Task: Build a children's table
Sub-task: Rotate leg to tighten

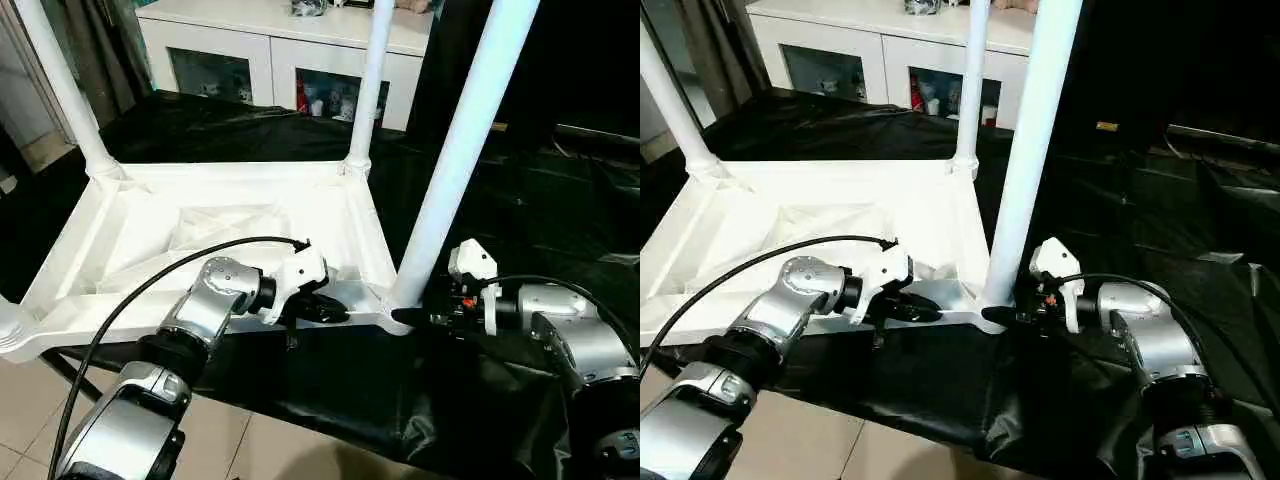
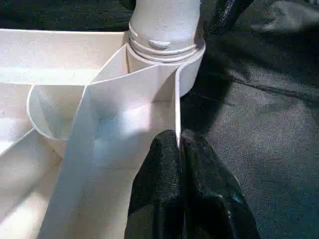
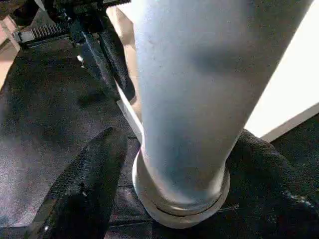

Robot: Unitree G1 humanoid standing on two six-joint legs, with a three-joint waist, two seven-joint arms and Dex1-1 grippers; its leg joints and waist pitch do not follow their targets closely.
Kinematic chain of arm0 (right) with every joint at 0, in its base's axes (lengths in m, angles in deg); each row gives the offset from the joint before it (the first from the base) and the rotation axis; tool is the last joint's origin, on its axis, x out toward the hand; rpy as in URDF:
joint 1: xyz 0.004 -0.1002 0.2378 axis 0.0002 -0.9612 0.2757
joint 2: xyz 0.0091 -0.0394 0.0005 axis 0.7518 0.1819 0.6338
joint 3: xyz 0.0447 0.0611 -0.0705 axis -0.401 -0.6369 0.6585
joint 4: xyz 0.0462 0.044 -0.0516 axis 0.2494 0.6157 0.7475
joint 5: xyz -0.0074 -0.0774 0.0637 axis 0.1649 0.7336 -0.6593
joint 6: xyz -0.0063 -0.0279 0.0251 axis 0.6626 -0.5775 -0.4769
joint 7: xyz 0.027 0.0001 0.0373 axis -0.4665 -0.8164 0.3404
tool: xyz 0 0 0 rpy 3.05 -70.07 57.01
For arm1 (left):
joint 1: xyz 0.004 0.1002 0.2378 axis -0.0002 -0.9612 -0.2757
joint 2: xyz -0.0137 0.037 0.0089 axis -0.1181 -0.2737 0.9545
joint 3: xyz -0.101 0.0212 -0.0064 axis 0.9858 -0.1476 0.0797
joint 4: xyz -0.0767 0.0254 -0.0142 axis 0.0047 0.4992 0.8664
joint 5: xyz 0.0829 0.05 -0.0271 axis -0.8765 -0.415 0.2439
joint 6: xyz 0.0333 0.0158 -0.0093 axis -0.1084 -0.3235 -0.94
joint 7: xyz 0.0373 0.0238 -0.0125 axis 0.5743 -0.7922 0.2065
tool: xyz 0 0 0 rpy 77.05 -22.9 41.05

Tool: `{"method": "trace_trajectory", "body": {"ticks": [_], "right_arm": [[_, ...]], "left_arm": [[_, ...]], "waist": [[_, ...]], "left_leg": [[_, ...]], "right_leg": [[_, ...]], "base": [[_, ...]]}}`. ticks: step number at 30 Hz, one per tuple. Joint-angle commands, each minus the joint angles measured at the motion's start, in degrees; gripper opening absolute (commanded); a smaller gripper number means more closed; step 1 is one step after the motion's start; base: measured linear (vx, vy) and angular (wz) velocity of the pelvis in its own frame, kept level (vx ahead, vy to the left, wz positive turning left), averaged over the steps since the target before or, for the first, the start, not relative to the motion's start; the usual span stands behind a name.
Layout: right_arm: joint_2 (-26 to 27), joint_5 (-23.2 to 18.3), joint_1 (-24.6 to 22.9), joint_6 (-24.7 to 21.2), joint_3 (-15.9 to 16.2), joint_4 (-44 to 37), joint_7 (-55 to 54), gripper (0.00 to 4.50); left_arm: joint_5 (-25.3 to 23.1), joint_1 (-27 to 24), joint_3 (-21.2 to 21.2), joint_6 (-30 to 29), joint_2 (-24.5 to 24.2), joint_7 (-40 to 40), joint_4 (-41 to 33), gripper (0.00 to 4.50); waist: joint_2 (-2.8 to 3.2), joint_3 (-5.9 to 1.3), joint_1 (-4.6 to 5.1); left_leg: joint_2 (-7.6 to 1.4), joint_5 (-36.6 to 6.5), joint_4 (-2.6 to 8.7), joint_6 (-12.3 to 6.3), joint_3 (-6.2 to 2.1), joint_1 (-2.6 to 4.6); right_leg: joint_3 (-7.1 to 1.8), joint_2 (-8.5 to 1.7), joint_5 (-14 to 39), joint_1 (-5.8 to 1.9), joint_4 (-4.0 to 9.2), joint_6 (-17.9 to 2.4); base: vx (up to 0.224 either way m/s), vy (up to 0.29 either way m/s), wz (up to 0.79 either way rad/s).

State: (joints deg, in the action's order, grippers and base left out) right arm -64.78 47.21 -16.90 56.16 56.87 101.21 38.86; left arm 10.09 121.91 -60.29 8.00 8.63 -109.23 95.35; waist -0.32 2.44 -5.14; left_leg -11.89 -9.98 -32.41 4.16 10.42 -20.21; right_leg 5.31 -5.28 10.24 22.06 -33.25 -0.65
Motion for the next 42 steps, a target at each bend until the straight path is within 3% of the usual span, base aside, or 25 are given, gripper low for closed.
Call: {"method": "trace_trajectory", "body": {"ticks": [1, 12, 19, 22, 23, 24, 26, 28, 32, 33, 34, 37, 38, 42], "right_arm": [[0.20, 0.13, -0.10, -0.95, 1.89, 0.95, 1.61, 3.07], [0.82, -0.79, 0.14, -2.40, 1.58, 1.20, 1.97, 2.17], [2.07, -1.01, -0.41, -3.24, 1.14, 1.43, 0.01, 2.06], [6.03, 1.10, -0.09, -3.15, -0.18, 5.34, -10.68, 2.04], [8.32, 1.91, 0.31, -3.30, -1.23, 7.23, -16.51, 2.04], [9.41, 2.21, 0.54, -3.44, -1.75, 8.01, -19.19, 2.03], [12.50, 2.89, 1.04, -4.38, -2.84, 8.82, -25.94, 2.03], [16.07, 4.13, 1.96, -5.25, -3.95, 9.98, -34.59, 2.02], [20.40, 4.20, 3.57, -5.26, -5.56, 11.71, -42.20, 2.02], [21.49, 4.10, 4.00, -5.02, -5.84, 12.10, -43.42, 2.02], [22.43, 4.58, 4.18, -3.93, -5.31, 11.87, -43.68, 2.02], [23.29, 5.27, 4.05, -2.04, -3.79, 10.87, -42.51, 2.02], [23.34, 4.84, 3.86, -1.36, -3.66, 10.12, -41.00, 2.57], [22.20, 2.83, 3.69, -1.05, -4.39, 8.84, -37.30, 2.90]], "left_arm": [[-0.81, -1.13, -1.40, -0.98, 0.00, -0.88, -0.53, 0.00], [-0.27, -1.56, -1.45, -1.75, -0.44, -1.39, -1.44, 0.00], [0.48, -1.59, -0.87, -3.06, 0.05, -0.94, -1.82, 0.00], [-0.37, 0.20, 0.84, -3.96, 2.94, 7.32, 1.06, 0.00], [-0.82, 1.21, 1.56, -4.43, 4.70, 11.66, 2.68, 0.00], [-0.96, 1.67, 1.86, -4.69, 5.53, 13.52, 3.42, 0.00], [-1.94, 2.83, 1.92, -5.10, 7.82, 18.61, 5.20, 0.00], [-2.75, 4.12, 1.85, -5.80, 10.68, 23.76, 7.08, 0.00], [-4.20, 5.35, 1.08, -5.58, 13.21, 27.68, 8.93, 0.00], [-4.64, 5.65, 0.85, -5.40, 13.71, 28.33, 9.40, 0.00], [-5.26, 5.91, 0.40, -4.81, 13.95, 28.50, 9.84, 0.00], [-5.78, 6.27, 0.18, -3.75, 14.16, 28.33, 10.69, 0.00], [-5.75, 6.23, 0.08, -3.08, 13.85, 27.40, 10.74, 0.00], [-5.43, 5.75, -0.03, -2.16, 12.53, 25.11, 10.48, 0.00]], "waist": [[-0.61, -3.53, -0.15], [-0.65, -3.52, -0.12], [-0.71, -3.51, -0.14], [-0.75, -3.33, 0.17], [-0.73, -3.24, 0.28], [-0.63, -2.94, 0.57], [-0.76, -2.93, 0.87], [-0.55, -2.87, 1.57], [-0.17, -2.82, 1.91], [-0.31, -2.83, 2.11], [0.01, -2.82, 2.07], [-0.04, -2.81, 2.23], [-0.16, -2.82, 2.25], [-0.17, -2.89, 2.11]], "left_leg": [[-1.75, -9.90, 3.05, -4.67, -0.07, 0.20], [-1.75, -9.90, 3.03, -4.60, -0.05, 0.19], [-1.69, -9.63, 2.99, -4.63, 0.00, 0.23], [-1.60, -10.88, 3.12, -3.85, -0.03, 0.23], [-1.51, -11.59, 3.16, -3.46, -0.06, 0.22], [-1.30, -15.10, 3.37, -1.44, -0.24, 0.66], [-1.25, -17.16, 3.59, -0.56, -0.48, 0.84], [-1.22, -19.44, 3.76, 0.44, -0.69, 0.99], [-0.97, -21.48, 3.68, -0.18, -0.79, 1.22], [-0.89, -21.61, 3.73, -0.26, -0.87, 1.02], [-0.95, -21.78, 3.84, -0.15, -0.98, 1.01], [-0.98, -22.75, 3.99, -0.29, -1.07, 0.87], [-0.97, -22.90, 3.98, -0.44, -1.05, 0.90], [-1.13, -21.89, 4.12, -1.07, -1.02, 0.57]], "right_leg": [[-2.65, -3.24, 8.40, -2.80, 2.90, -13.96], [-2.63, -3.21, 8.82, -2.80, 2.88, -13.95], [-2.63, -3.23, 8.81, -2.76, 2.89, -14.05], [-2.65, -3.26, 11.25, -2.54, 3.21, -13.39], [-2.67, -3.29, 12.62, -2.45, 3.35, -13.03], [-2.58, -3.41, 19.82, -2.03, 4.20, -11.12], [-2.45, -3.30, 23.92, -1.99, 4.75, -9.03], [-2.37, -3.13, 25.05, -1.64, 5.02, -8.44], [-2.16, -3.21, 27.98, -1.38, 5.79, -7.02], [-2.06, -3.18, 28.50, -1.42, 5.92, -6.54], [-1.99, -3.20, 28.59, -1.51, 5.93, -6.34], [-1.95, -3.15, 28.05, -1.50, 6.07, -5.88], [-1.98, -3.17, 27.95, -1.49, 6.12, -5.98], [-2.21, -3.25, 25.31, -1.71, 5.70, -7.16]], "base": [[0.000, 0.000, 0.00], [0.000, 0.000, 0.00], [0.000, 0.000, 0.00], [0.000, 0.000, 0.00], [0.000, 0.000, 0.00], [0.000, 0.000, 0.00], [0.000, 0.000, 0.00], [0.000, 0.000, 0.00], [0.000, 0.000, 0.00], [0.000, 0.000, 0.00], [0.000, 0.000, 0.00], [0.000, 0.000, 0.00], [0.000, 0.000, 0.00], [0.000, 0.000, 0.00]]}}
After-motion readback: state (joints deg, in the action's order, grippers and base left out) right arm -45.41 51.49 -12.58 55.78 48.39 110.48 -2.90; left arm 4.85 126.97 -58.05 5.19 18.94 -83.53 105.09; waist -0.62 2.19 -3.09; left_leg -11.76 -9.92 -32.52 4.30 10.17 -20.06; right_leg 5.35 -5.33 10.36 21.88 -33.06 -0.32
